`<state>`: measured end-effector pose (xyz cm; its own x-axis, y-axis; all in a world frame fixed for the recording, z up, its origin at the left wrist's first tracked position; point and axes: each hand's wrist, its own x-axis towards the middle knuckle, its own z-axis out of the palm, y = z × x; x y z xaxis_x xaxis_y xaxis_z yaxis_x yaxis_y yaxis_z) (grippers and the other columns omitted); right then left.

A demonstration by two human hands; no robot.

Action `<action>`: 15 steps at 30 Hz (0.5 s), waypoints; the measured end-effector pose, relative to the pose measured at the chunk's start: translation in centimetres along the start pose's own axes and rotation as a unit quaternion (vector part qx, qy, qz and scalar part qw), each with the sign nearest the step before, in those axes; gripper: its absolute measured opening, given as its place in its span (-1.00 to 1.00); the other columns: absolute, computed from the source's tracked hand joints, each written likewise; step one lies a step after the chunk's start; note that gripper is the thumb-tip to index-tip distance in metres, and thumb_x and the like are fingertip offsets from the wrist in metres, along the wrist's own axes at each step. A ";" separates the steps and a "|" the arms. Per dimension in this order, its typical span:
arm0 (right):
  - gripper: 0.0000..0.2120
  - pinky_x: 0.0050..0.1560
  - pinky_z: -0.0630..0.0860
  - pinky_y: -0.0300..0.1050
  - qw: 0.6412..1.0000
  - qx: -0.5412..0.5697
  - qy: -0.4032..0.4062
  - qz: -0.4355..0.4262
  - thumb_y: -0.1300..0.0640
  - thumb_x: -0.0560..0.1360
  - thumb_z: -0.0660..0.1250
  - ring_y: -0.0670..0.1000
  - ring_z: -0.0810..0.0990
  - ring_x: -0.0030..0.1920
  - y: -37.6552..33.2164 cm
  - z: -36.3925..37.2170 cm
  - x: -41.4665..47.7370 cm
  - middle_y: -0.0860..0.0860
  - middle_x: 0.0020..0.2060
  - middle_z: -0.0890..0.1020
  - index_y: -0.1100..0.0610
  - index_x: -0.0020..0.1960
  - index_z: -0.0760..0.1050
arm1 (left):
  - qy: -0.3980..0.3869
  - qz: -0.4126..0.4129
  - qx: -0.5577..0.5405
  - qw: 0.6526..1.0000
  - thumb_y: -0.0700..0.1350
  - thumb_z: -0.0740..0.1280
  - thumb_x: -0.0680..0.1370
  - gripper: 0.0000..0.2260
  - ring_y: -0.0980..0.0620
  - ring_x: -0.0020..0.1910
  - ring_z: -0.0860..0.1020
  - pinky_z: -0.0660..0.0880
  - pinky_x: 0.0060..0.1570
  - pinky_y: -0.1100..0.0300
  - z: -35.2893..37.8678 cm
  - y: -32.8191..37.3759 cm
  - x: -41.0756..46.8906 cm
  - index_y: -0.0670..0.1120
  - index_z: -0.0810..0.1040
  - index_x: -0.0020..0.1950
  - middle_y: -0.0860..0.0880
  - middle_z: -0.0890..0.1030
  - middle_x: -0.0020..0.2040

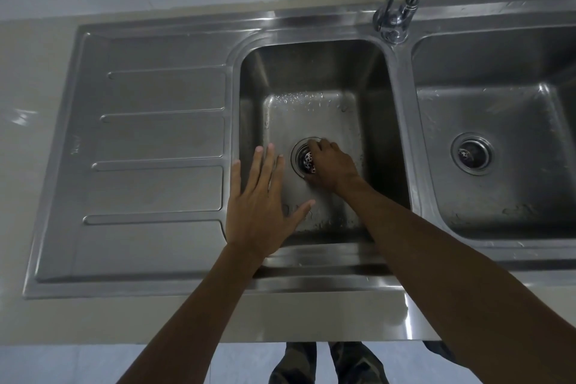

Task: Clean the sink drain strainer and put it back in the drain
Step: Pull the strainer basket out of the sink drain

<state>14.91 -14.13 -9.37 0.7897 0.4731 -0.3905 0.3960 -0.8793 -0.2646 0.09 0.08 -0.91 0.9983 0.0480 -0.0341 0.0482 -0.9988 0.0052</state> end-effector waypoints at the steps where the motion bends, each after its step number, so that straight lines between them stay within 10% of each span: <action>1: -0.18 0.15 0.55 0.14 1.000 -0.002 -0.002 -0.001 -0.10 0.36 0.55 0.22 0.42 0.32 0.1 -0.1 0.1 0.18 0.37 0.40 0.12 0.46 0.25 | 0.001 0.003 -0.002 1.000 0.51 -0.06 0.56 -0.11 -0.10 0.66 -0.11 -0.03 0.57 -0.28 0.0 0.0 0.0 -0.11 0.07 0.67 -0.14 -0.03 0.68; 15: -0.11 0.18 0.54 0.05 0.997 -0.001 -0.067 -0.044 -0.01 0.27 0.63 0.23 0.53 0.23 0.6 -2.8 1.2 0.19 0.27 0.47 0.08 0.48 0.30 | -0.007 0.006 -0.005 1.000 0.50 -0.05 0.57 -0.15 -0.11 0.66 -0.04 -0.07 0.58 -0.25 -0.5 0.1 -0.1 -0.06 0.13 0.66 -0.13 0.05 0.68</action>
<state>17.35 -14.23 -7.52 0.6824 0.5515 -0.4798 0.4618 -0.8340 -0.3019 0.00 0.00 -0.43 0.9982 0.0359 -0.0471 0.0366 -0.9992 0.0158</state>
